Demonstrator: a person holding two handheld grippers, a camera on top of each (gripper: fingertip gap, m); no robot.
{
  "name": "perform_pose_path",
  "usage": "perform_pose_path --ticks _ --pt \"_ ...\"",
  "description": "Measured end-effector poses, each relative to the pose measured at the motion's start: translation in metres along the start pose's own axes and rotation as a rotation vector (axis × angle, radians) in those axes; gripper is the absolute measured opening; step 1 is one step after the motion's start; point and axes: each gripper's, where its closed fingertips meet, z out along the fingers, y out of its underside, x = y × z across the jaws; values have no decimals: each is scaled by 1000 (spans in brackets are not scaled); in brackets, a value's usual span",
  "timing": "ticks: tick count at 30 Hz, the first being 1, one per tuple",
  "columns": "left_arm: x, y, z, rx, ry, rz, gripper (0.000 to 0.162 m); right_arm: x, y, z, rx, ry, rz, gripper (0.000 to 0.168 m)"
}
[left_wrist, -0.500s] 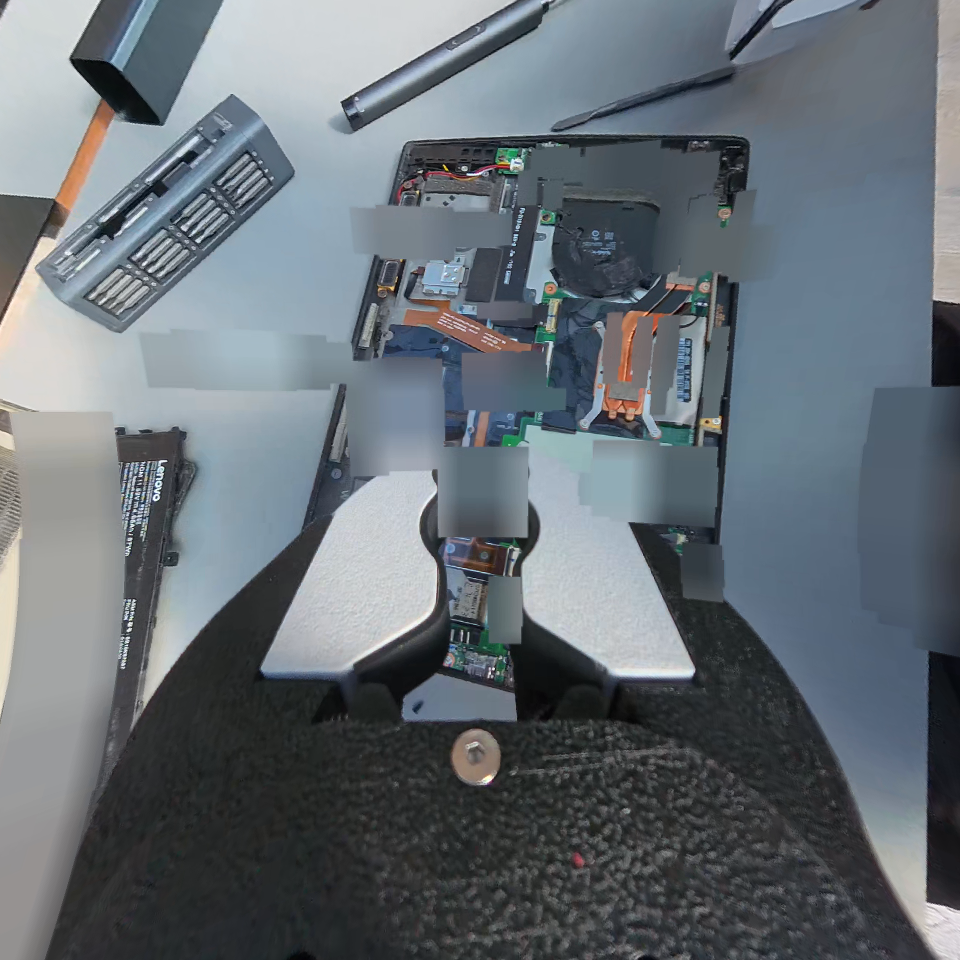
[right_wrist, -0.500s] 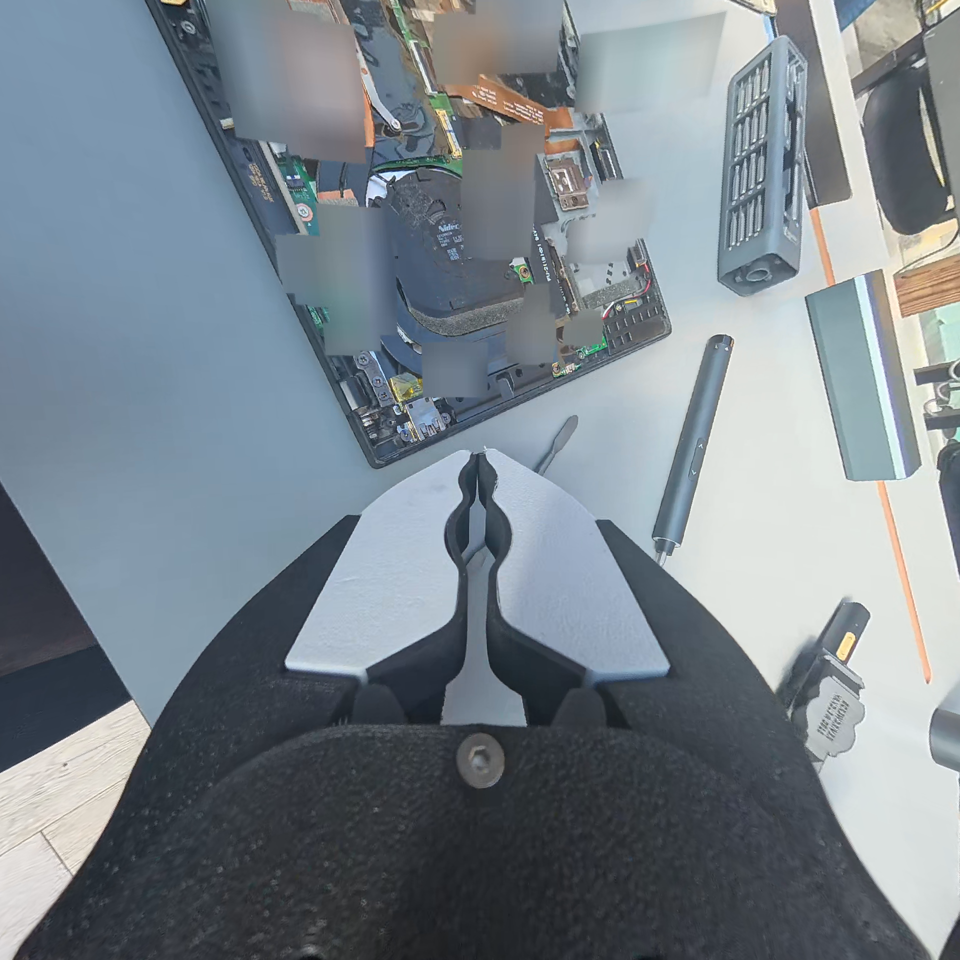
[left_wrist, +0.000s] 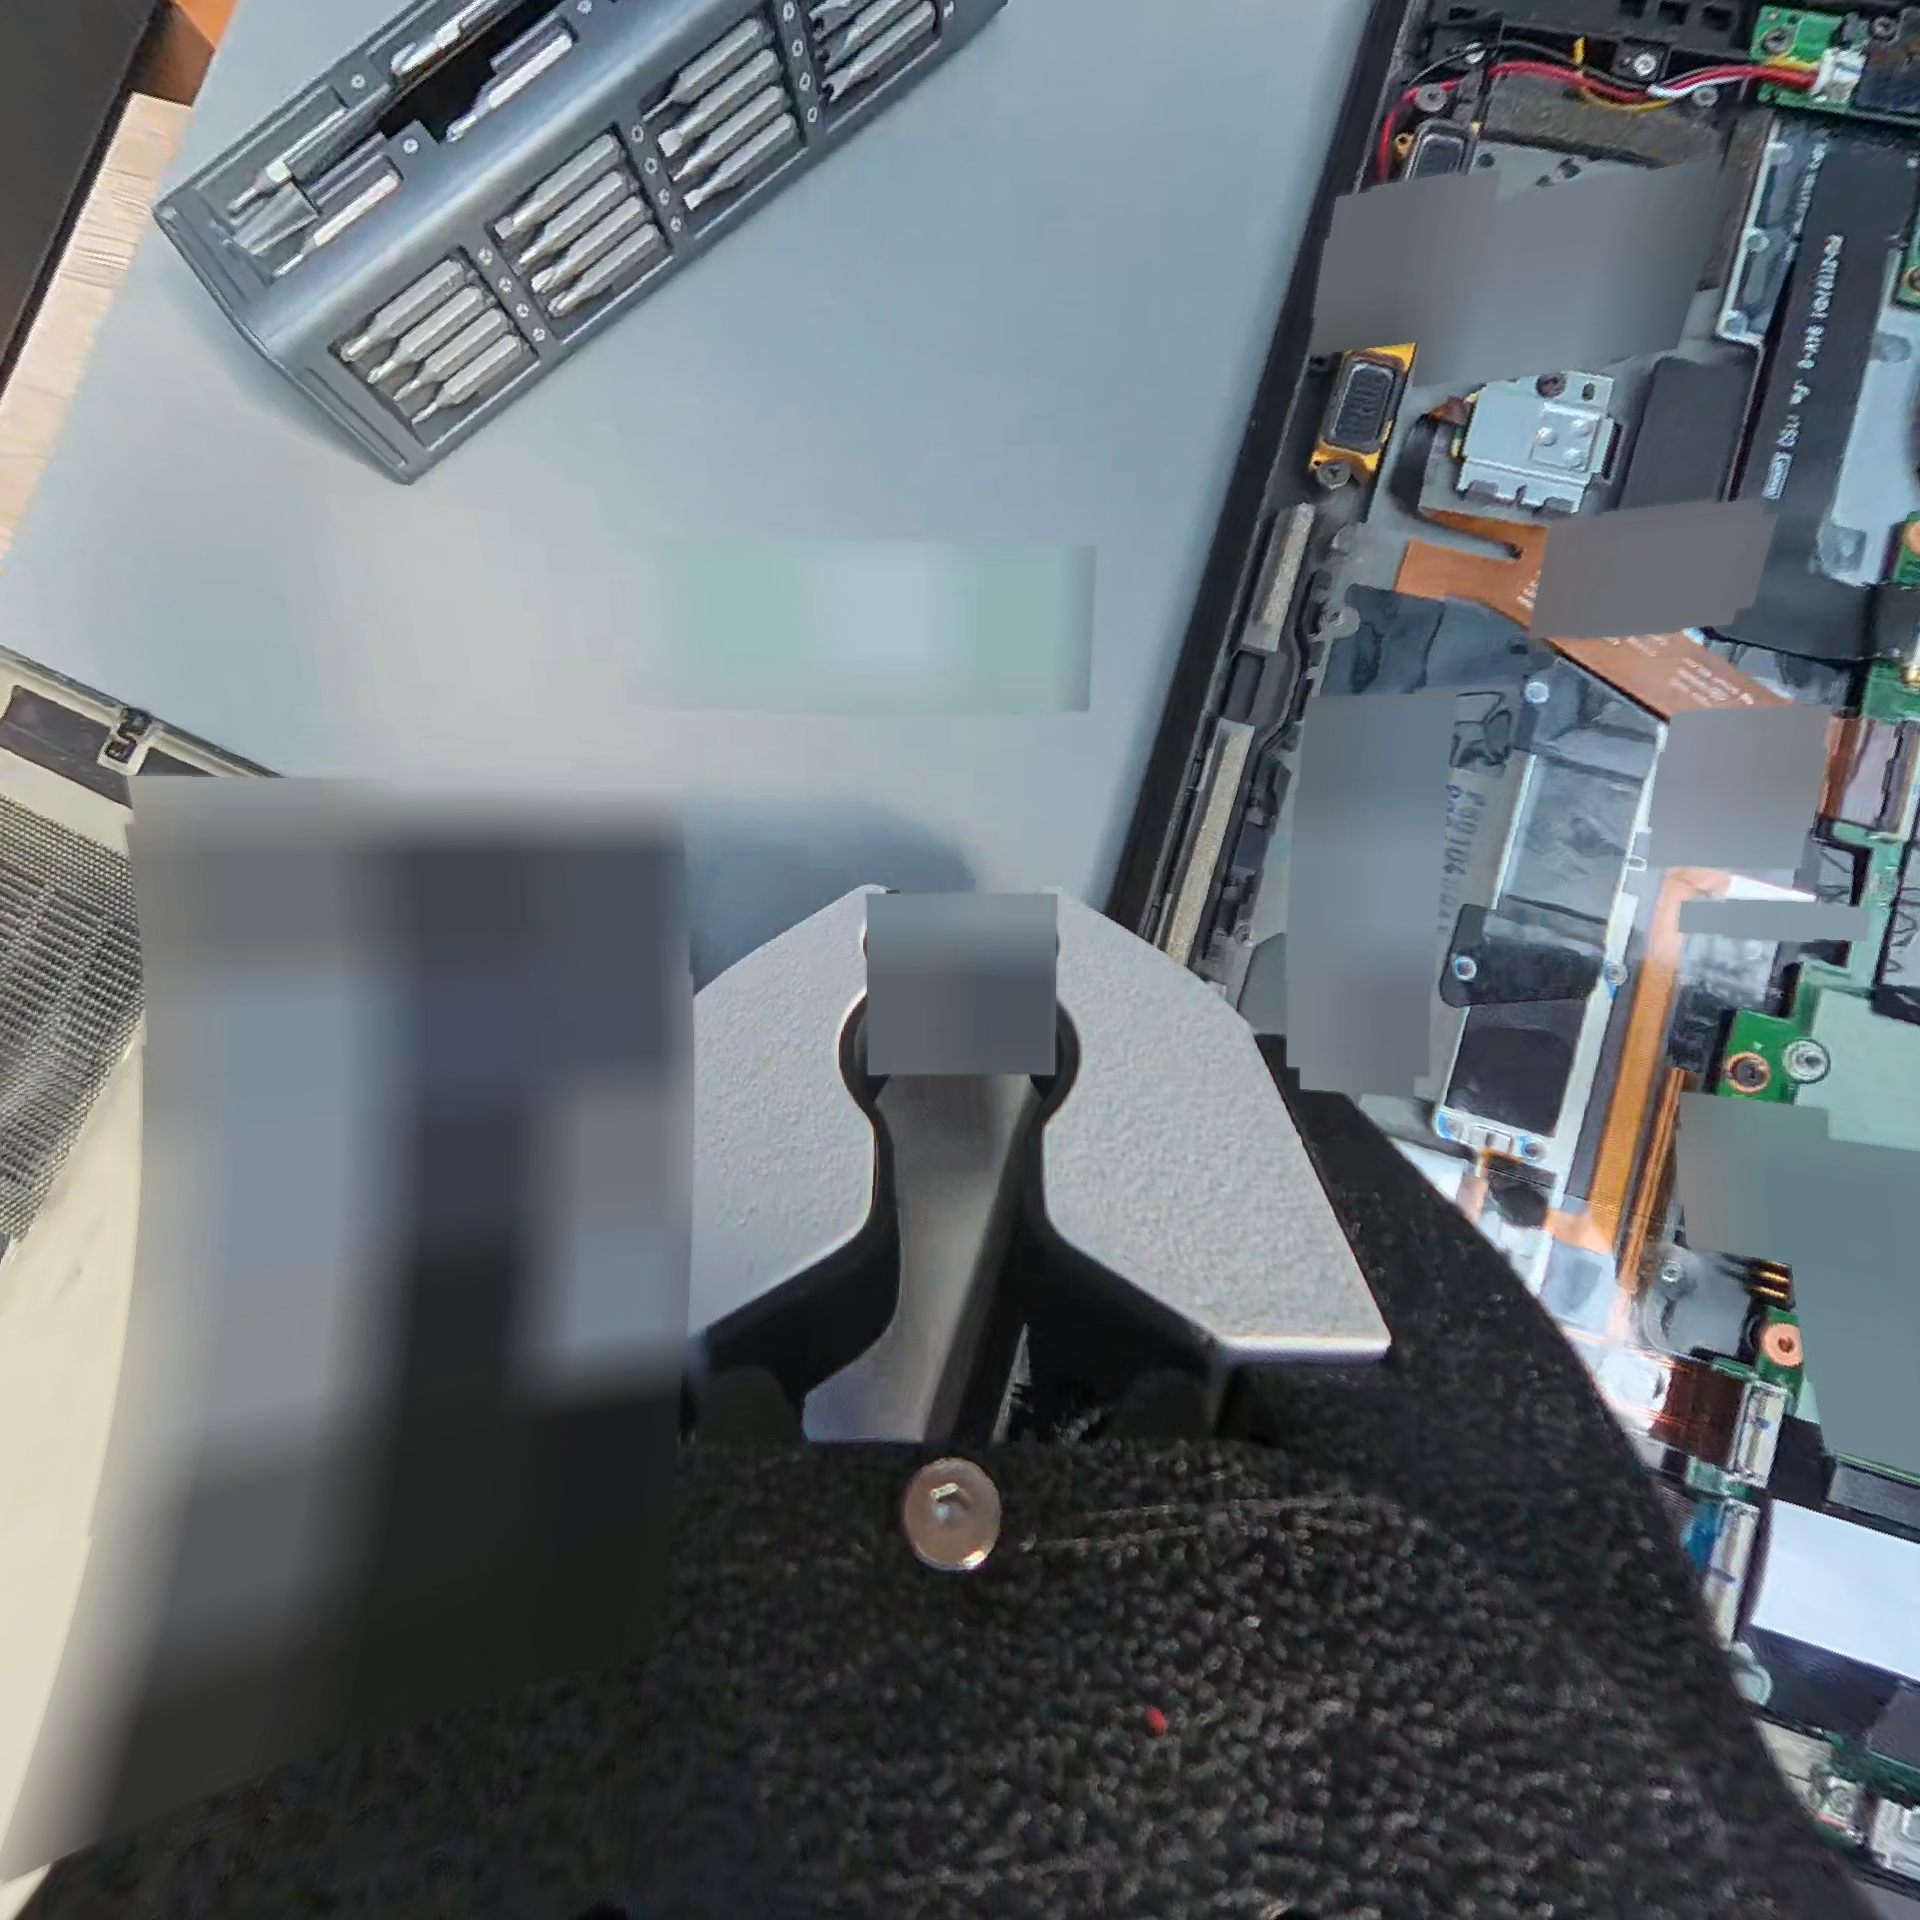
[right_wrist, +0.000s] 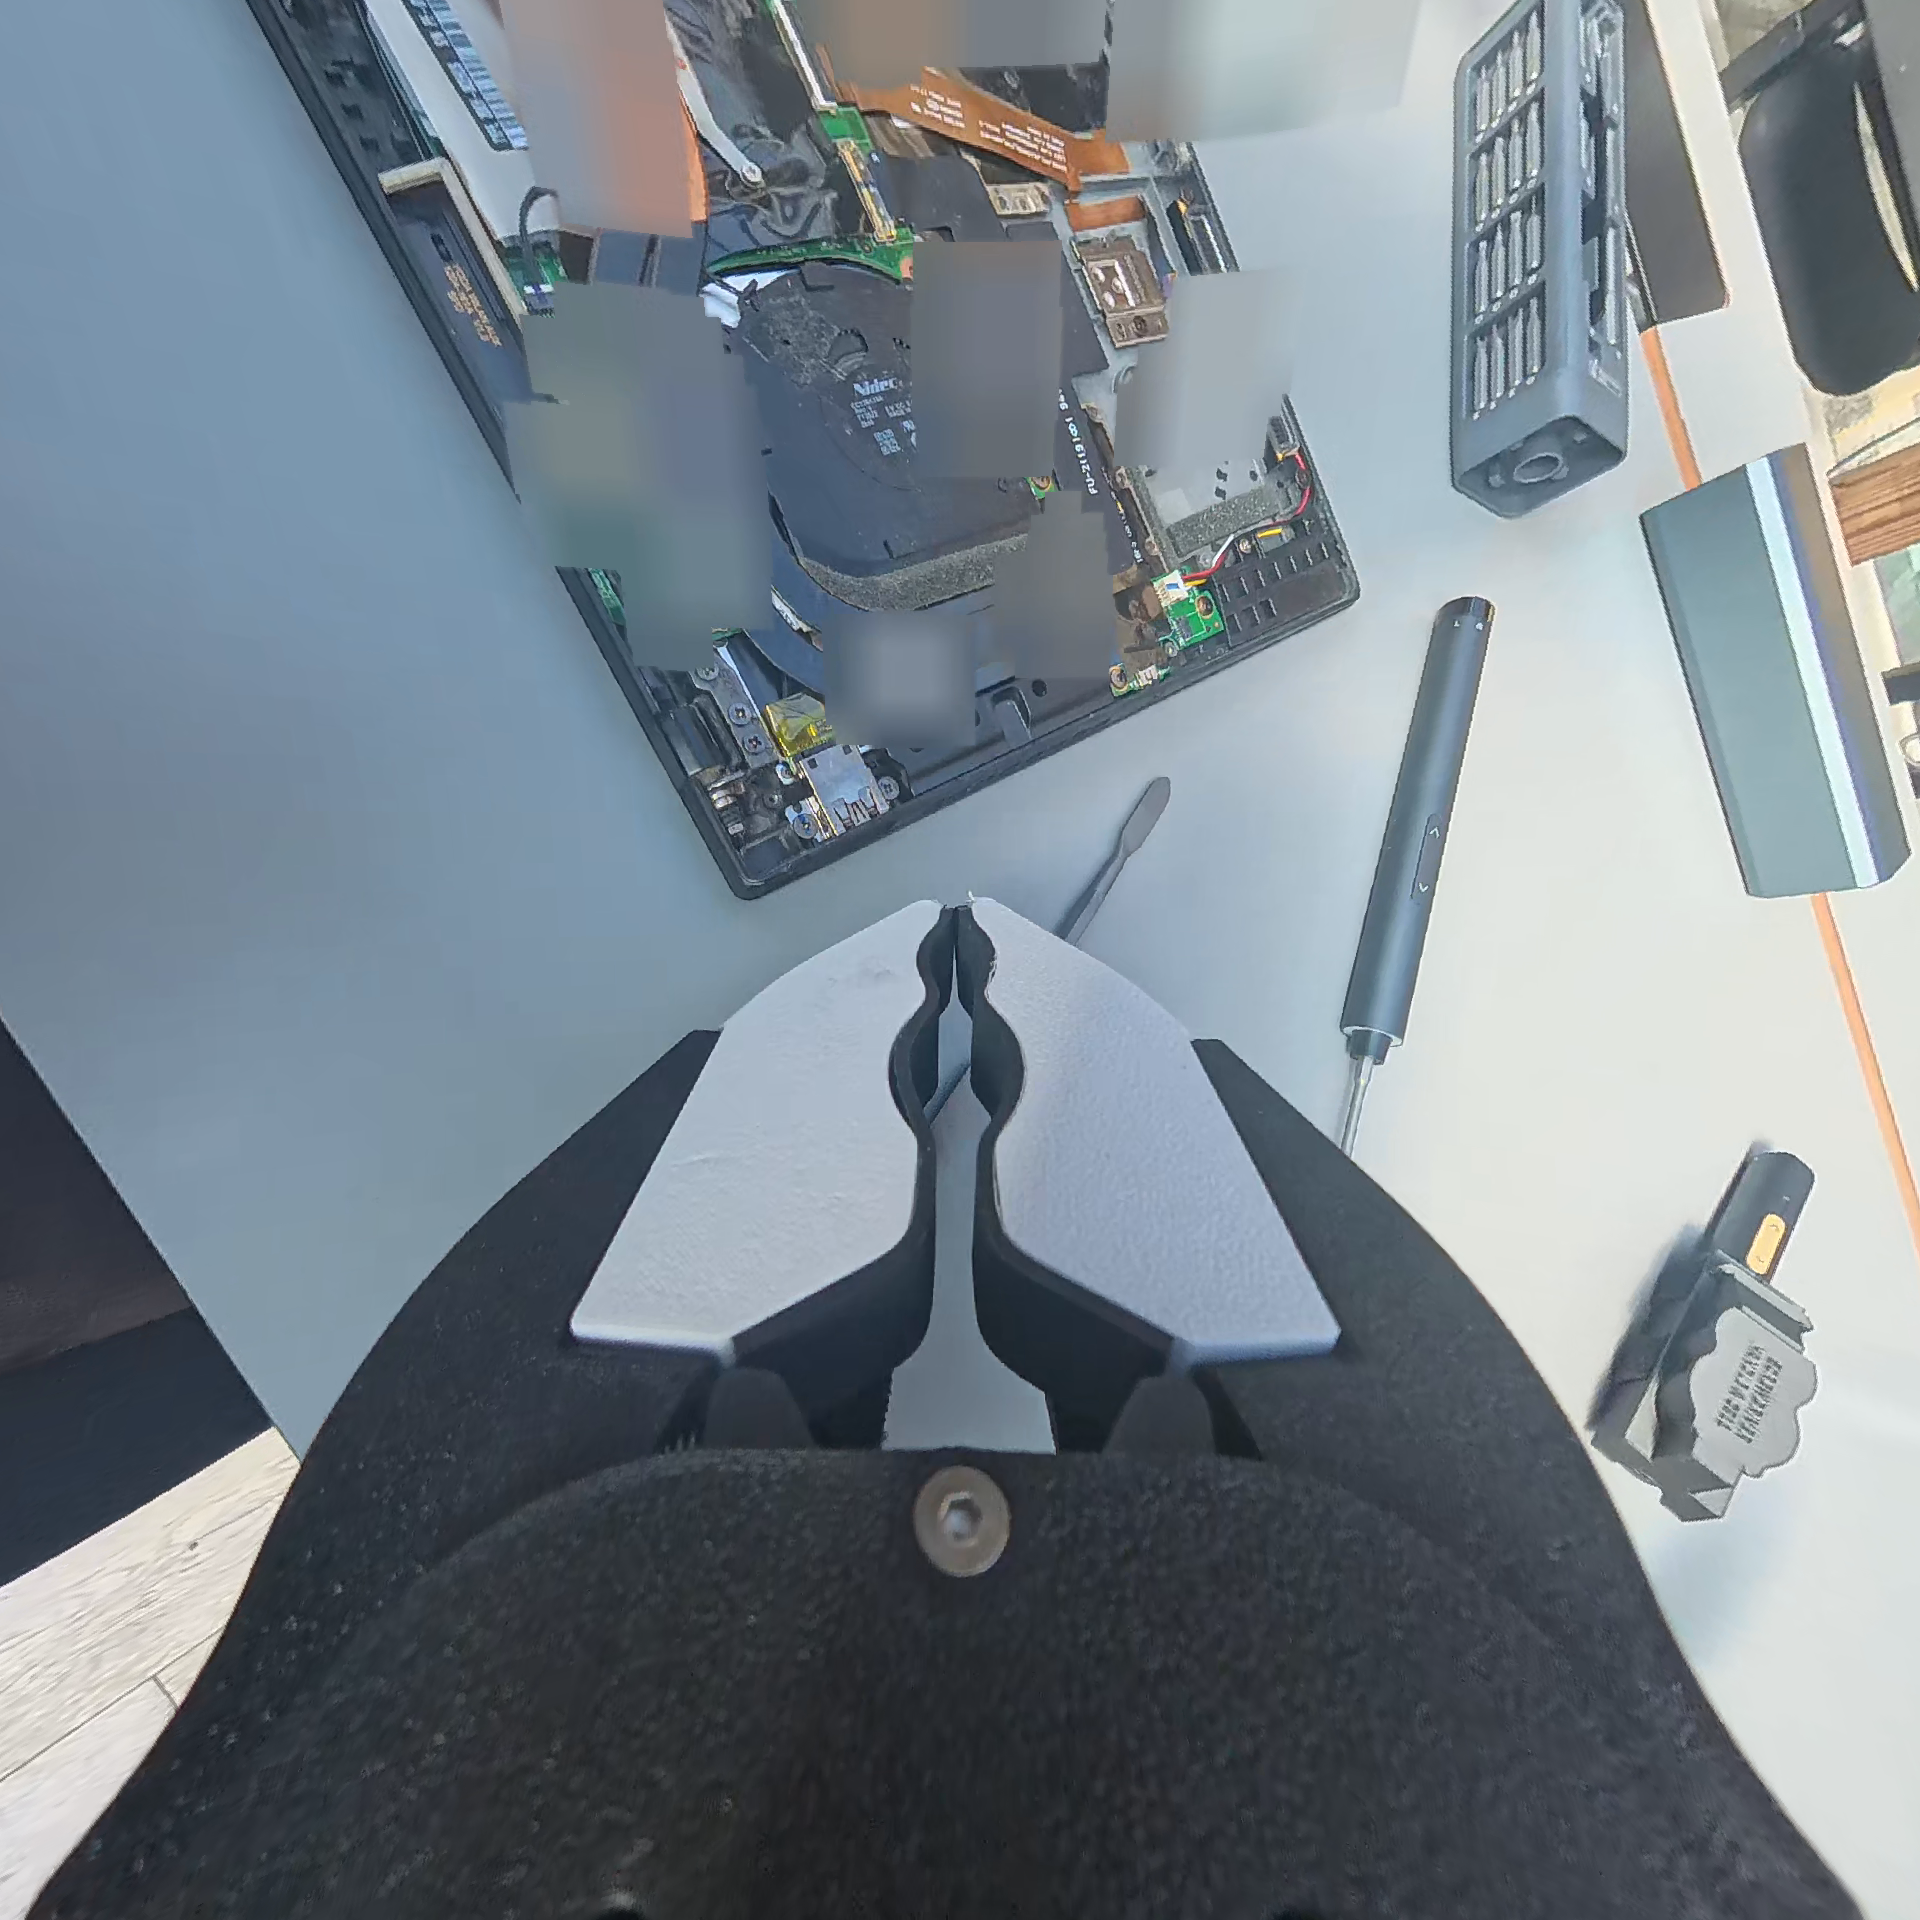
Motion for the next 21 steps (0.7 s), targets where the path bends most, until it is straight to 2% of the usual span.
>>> perform_pose_path --ticks 6,7,9,12,14,15,16,17,20,21 --pt "0 4 11 1 34 13 22 9 7 5 18 -7 41 0" --pt "0 6 11 0 44 12 26 12 6 7 24 -2 46 0" --pt "-5 6 8 0 32 2 46 18 5 8 41 5 66 0" --pt "-6 1 -10 43 21 -37 66 27 3 6 58 27 105 0" --pt "-12 2 -28 46 -43 -43 73 32 4 3 58 51 128 0" --pt "-8 -2 -41 84 -52 -58 71 35 4 2 61 65 146 0" --pt "-3 -6 -56 129 -62 -79 61 38 4 1 64 76 170 0" --pt "1 -8 -71 170 -96 -97 38 40 3 -1 70 88 197 1" --pt "27 -11 -116 332 -166 -135 0 42 -4 -3 116 103 300 0" --pt "38 -8 -128 368 -178 -153 0 42 -8 -3 131 106 330 0"
